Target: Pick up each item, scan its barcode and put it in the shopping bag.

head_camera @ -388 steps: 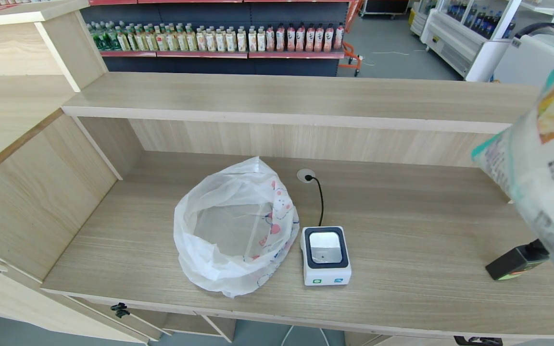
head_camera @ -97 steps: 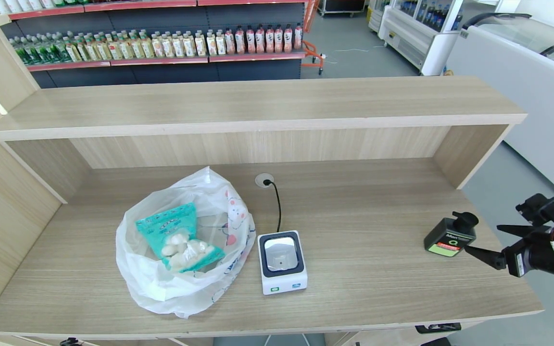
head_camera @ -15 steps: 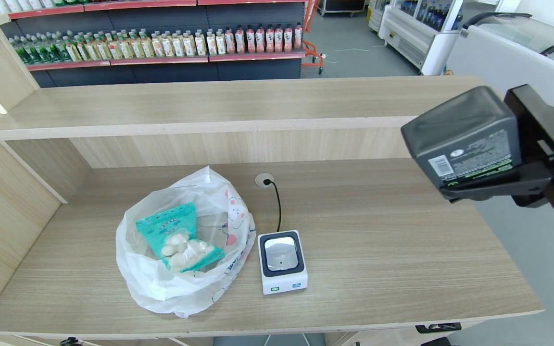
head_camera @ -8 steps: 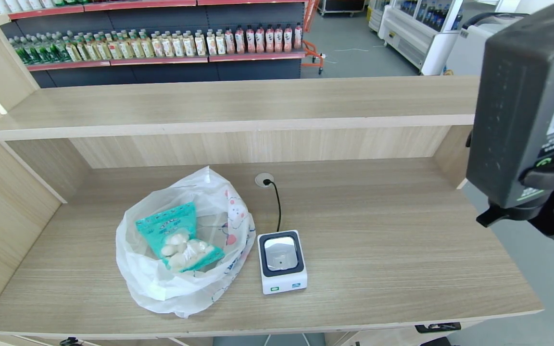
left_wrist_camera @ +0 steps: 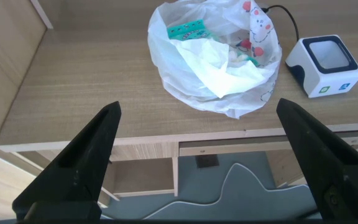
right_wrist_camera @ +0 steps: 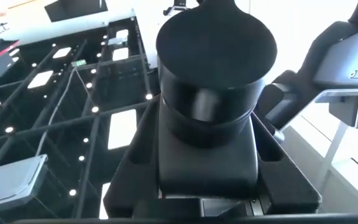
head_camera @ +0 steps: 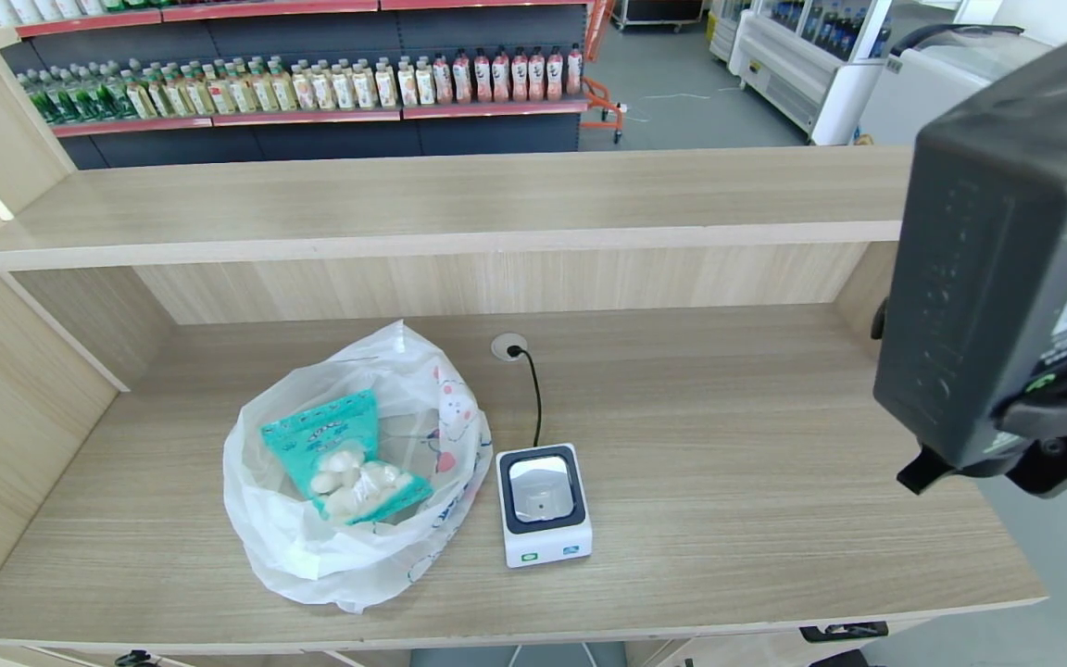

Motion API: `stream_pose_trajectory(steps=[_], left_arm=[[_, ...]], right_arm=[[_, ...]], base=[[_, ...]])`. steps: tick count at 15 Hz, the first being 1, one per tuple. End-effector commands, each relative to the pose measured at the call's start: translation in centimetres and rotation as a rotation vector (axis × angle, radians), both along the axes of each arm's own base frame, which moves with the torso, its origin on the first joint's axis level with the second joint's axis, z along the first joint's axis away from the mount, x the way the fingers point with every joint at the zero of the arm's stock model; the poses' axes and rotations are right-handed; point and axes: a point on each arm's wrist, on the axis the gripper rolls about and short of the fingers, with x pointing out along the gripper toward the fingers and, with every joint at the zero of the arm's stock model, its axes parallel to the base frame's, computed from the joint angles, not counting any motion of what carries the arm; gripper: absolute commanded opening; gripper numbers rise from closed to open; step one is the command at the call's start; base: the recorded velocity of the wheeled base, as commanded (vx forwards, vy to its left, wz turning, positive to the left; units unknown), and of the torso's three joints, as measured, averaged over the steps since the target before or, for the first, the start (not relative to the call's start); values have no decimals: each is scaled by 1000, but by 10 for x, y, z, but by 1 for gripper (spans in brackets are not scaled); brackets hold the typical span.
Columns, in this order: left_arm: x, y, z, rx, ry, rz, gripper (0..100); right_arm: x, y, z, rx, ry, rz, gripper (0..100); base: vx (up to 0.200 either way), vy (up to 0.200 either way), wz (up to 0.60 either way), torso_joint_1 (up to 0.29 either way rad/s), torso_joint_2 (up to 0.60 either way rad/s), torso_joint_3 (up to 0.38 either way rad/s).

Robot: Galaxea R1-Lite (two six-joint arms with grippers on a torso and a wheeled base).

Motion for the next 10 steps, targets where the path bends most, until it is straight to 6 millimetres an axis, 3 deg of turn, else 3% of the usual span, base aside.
stream_pose_trajectory(steps=[1, 7, 10], left_arm=[[0, 0, 0, 0, 1, 1, 100], [0, 0, 0, 0, 1, 1, 100], [0, 0, 0, 0, 1, 1, 100]], right_arm=[[-7, -1, 7, 14, -27, 11, 0], [-11, 6, 2, 7, -10, 51, 0], [-16, -1, 9, 31, -75, 24, 0]], base=[[0, 0, 0, 0, 0, 0], [0, 0, 0, 0, 0, 0], [0, 0, 0, 0, 0, 0]])
